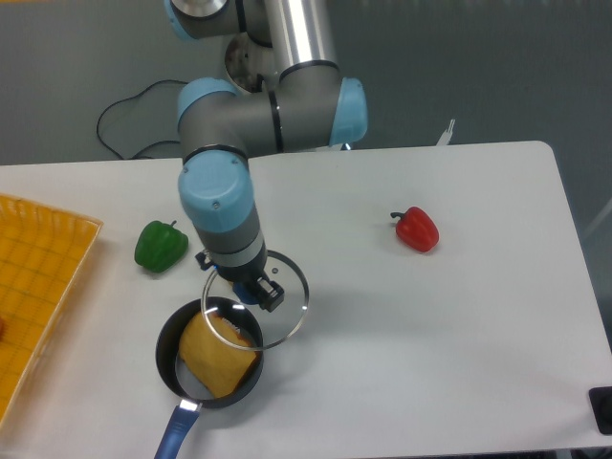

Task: Close the pot lid
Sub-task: 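Carry the glass lid by its black knob over the saucepan, then lower the glass lid onto the saucepan rim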

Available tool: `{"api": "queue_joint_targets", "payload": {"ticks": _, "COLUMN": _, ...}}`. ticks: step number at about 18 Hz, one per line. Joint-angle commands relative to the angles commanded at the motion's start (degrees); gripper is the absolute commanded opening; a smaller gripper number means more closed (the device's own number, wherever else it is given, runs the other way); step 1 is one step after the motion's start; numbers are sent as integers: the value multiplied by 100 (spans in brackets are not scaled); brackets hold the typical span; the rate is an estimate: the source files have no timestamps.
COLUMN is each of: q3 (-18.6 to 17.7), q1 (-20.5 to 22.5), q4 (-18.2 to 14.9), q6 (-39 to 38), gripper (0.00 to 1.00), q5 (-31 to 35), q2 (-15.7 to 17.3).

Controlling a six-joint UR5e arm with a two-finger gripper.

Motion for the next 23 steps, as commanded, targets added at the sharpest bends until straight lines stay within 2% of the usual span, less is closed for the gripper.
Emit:
{"api": "queue_joint_targets", "payload": {"ticks": 6, "q3": 89, "q1": -185, "q4": 413, "q6": -554, "gripper": 44, "q5": -18, "q2": -132}}
{"api": "queue_joint_targets", "payload": {"ticks": 23, "q3": 484, "q1": -343, "q4": 449, "q6": -1064, "gripper": 44, "q5": -53, "q2": -475}}
